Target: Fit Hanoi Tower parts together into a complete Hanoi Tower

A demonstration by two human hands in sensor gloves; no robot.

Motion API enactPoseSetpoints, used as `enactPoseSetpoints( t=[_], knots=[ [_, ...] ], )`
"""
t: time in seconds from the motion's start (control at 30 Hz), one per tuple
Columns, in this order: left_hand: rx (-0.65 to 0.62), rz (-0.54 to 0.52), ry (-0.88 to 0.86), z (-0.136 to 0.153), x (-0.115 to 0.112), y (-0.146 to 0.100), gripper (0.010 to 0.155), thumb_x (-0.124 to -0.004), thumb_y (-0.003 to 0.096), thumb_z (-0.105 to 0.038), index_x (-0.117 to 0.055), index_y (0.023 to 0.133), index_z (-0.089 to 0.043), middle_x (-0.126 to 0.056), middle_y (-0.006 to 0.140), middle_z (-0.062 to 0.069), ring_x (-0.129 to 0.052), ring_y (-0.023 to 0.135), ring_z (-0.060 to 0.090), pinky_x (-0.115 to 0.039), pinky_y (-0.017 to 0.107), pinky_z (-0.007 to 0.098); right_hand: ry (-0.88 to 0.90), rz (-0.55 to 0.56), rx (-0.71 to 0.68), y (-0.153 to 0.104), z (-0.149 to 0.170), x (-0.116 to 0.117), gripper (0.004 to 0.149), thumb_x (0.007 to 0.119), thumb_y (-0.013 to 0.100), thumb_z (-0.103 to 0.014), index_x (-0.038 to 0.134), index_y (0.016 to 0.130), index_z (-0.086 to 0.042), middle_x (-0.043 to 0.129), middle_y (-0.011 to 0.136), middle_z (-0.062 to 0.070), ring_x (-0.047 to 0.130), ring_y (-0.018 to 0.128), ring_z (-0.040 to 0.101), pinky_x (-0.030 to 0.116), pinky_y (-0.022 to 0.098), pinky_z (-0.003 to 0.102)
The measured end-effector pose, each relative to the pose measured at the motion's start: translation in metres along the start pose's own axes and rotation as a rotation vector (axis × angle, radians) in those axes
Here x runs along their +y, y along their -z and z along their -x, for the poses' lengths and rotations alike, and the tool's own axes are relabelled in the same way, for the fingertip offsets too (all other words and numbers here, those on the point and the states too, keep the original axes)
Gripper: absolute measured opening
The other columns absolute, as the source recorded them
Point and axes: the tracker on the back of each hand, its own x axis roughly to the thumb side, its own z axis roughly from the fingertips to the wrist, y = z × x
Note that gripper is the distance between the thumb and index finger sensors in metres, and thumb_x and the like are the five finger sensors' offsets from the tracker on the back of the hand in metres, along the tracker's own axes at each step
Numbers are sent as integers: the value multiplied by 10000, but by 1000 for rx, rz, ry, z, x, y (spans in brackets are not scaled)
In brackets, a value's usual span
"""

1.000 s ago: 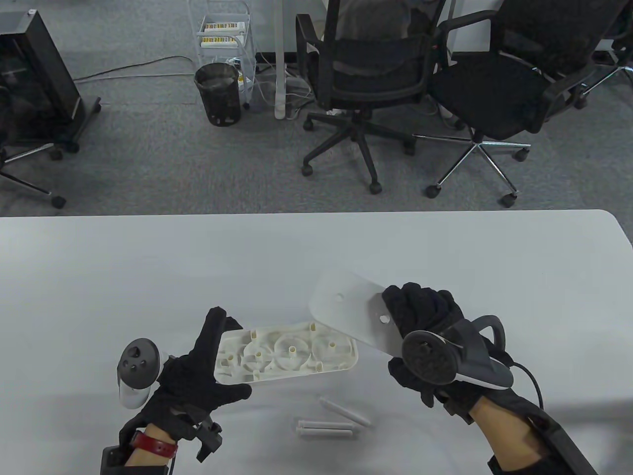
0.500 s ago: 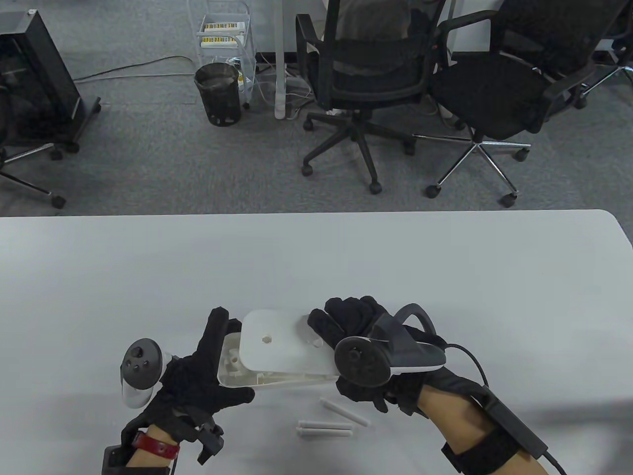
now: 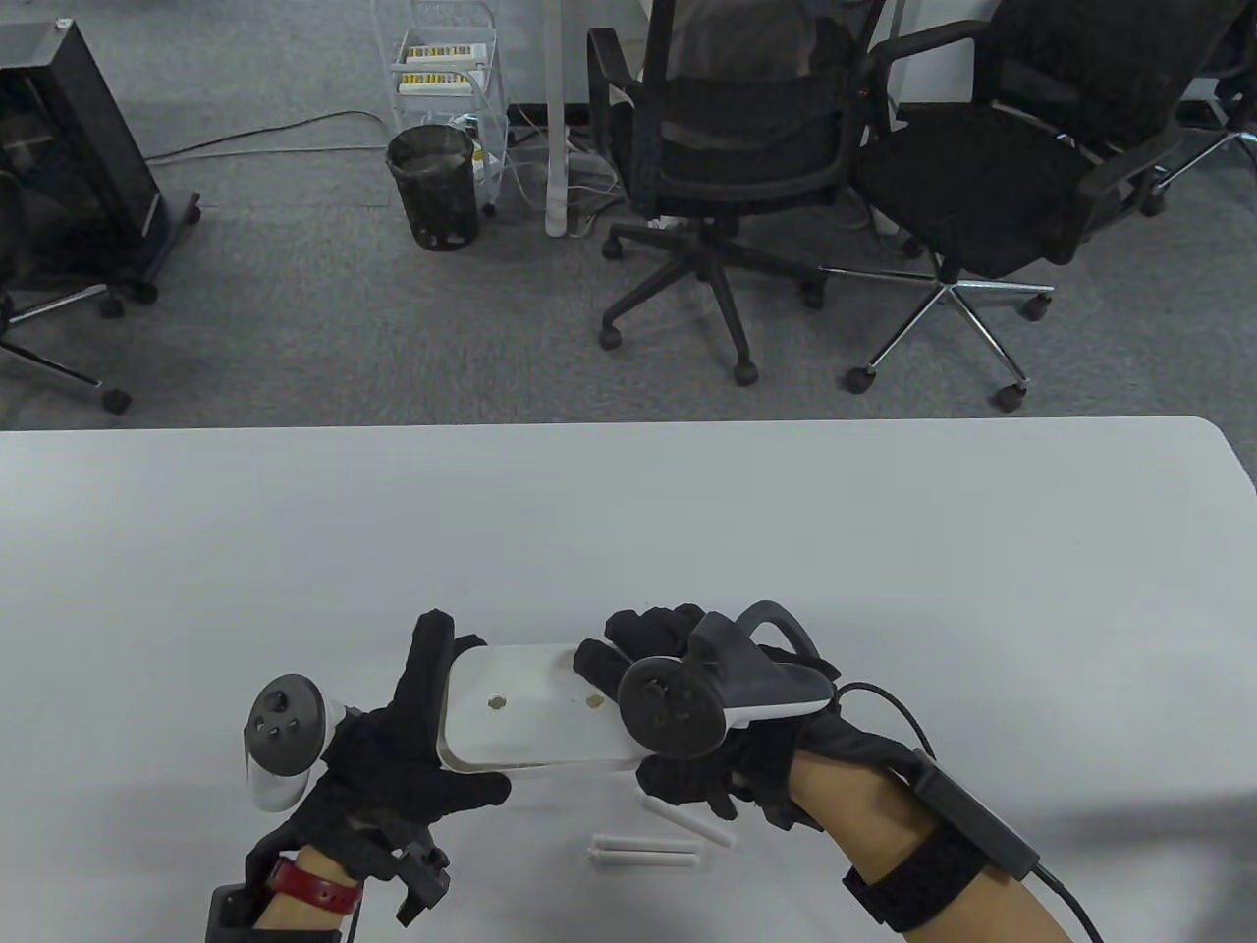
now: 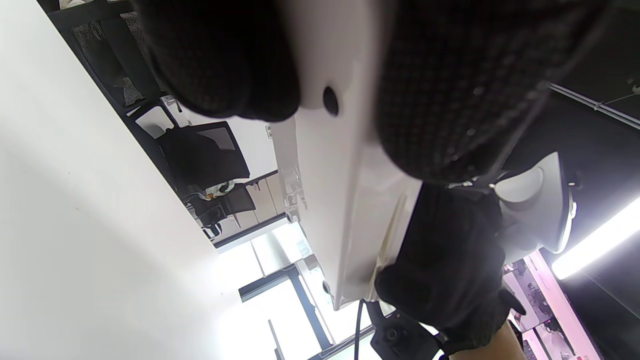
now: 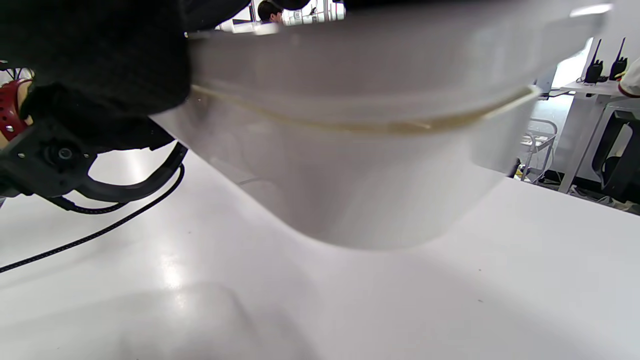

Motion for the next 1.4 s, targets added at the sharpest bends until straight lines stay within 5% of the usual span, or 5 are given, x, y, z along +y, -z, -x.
enactPoseSetpoints(
  t=[0.37,0.57,0.97,1.2,1.4],
  knots=[
    [-9,-20,-11,-3,-2,0,1243,-1066,306,-418,-79,1057,-339,-325,1097,270,-953,732,362,-885,560,389,61,-52,-15,4,4,2,917,888,315,-460,366,1028,-215,328,1106,285,466,984,563,426,718,701],
    [-10,-30,-22,-4,-2,1,1062,-1071,299,-421,-374,1096,-333,-343,1095,277,-962,722,367,-893,554,392,77,-68,-16,6,5,5,918,888,317,-464,359,1028,-223,328,1107,282,470,987,557,430,716,700],
    [-19,-54,-60,-5,0,-1,942,-1068,300,-432,-515,1055,-325,-354,1098,276,-960,727,371,-892,560,398,157,-31,37,-3,19,8,956,800,314,-561,285,1036,-204,246,1121,242,379,1016,524,370,720,692],
    [-25,-90,-83,-6,4,-2,934,-1067,299,-431,-530,1054,-318,-348,1100,271,-955,734,369,-889,565,397,407,93,158,-30,54,18,903,723,348,-574,280,1047,-213,144,1116,243,237,1013,544,299,719,678],
    [-28,-101,-80,-7,4,-3,965,-1067,300,-429,-491,1068,-331,-347,1101,269,-954,735,369,-888,567,398,638,106,201,-41,69,43,836,664,392,-551,236,1049,-263,153,1121,254,341,989,604,422,695,694]
  ],
)
